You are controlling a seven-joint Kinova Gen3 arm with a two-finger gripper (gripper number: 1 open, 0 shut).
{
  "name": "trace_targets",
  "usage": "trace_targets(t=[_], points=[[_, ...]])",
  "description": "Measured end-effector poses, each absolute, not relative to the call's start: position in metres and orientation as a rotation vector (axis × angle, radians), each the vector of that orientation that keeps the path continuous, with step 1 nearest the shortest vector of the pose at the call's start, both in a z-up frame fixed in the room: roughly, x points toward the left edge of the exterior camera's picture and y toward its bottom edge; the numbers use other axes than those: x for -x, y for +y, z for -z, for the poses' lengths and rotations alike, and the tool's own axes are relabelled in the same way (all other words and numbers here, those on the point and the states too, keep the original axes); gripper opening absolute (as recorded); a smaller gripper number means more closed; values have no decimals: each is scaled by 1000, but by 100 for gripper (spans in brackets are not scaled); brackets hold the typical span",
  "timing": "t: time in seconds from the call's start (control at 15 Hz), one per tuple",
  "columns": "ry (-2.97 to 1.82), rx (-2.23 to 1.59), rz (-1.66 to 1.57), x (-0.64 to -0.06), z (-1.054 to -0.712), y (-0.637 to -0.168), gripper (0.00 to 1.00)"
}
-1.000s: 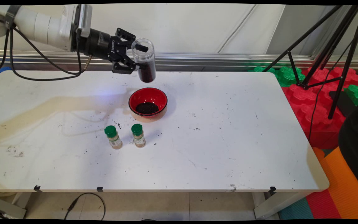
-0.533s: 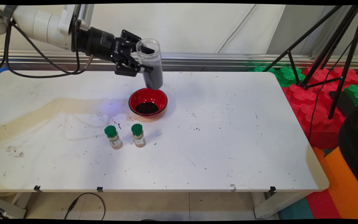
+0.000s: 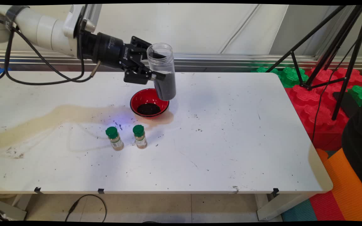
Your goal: Place the picked object on the table
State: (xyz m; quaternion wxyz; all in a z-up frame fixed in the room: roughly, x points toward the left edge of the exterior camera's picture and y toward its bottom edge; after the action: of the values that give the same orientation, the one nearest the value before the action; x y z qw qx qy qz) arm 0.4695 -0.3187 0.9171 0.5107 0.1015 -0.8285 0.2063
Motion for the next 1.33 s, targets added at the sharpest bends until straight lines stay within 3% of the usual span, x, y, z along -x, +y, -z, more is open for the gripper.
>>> trace_targets(t=[0.67, 1.33], points=[[-1961, -305, -470, -425, -893, -294, 0], [-1970, -283, -452, -419, -858, -285, 0]])
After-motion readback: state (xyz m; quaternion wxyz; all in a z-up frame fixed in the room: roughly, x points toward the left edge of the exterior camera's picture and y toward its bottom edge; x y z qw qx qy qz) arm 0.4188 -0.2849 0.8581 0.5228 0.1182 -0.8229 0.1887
